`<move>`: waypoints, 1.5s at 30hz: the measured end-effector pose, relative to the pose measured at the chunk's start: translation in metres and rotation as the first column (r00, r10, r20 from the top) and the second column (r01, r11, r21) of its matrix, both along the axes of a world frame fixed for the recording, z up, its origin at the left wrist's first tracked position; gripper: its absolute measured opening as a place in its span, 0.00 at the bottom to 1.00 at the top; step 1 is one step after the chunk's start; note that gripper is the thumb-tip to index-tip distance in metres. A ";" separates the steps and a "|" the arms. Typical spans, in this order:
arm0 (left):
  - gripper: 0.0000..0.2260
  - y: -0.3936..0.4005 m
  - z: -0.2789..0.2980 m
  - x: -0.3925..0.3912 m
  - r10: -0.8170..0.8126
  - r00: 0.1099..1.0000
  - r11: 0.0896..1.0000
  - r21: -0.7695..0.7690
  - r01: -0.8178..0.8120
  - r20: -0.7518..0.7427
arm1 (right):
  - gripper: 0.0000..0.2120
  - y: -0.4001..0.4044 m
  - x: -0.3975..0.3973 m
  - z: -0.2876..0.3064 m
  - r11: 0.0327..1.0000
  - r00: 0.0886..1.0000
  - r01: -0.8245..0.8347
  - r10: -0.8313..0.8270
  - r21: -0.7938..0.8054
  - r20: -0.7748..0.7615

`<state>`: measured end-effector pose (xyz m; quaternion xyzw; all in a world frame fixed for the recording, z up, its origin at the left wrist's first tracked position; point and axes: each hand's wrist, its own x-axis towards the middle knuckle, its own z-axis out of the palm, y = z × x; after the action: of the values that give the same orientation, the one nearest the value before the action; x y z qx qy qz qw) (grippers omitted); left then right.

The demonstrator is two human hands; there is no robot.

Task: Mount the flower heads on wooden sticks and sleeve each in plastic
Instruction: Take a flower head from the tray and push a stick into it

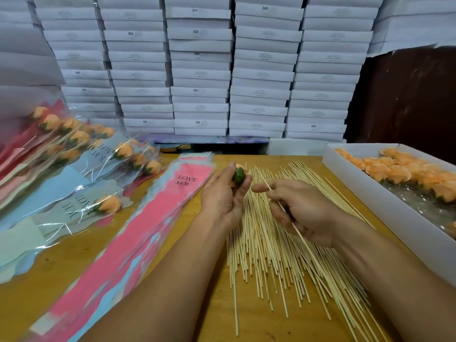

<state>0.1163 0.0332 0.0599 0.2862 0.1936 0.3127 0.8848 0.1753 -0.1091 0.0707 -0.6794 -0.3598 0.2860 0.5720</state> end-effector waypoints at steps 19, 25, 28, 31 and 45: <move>0.09 -0.001 -0.002 0.002 0.038 0.999 0.994 0.101 -0.037 -0.010 | 0.29 0.001 -0.010 -0.001 0.998 0.974 -0.051 0.058 -0.036 0.220; 0.09 -0.001 -0.002 0.001 0.038 0.999 0.993 0.112 -0.037 -0.010 | 0.30 0.002 -0.009 -0.002 0.997 0.975 -0.067 0.073 -0.035 0.210; 0.09 -0.002 -0.001 0.001 0.044 0.999 0.991 0.124 -0.042 -0.014 | 0.30 0.001 -0.009 -0.002 0.997 0.974 -0.069 0.076 -0.042 0.212; 0.08 -0.002 -0.001 0.001 0.052 0.998 0.989 0.137 -0.048 -0.023 | 0.30 0.001 -0.009 -0.002 0.996 0.973 -0.073 0.082 -0.053 0.215; 0.10 -0.001 -0.002 0.001 0.058 0.998 0.991 0.127 -0.054 -0.031 | 0.31 0.000 -0.009 0.000 0.996 0.974 -0.083 0.091 -0.046 0.209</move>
<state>0.1170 0.0326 0.0582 0.3411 0.1967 0.3440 0.8524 0.1658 -0.1086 0.0706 -0.7001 -0.4425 0.2435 0.5048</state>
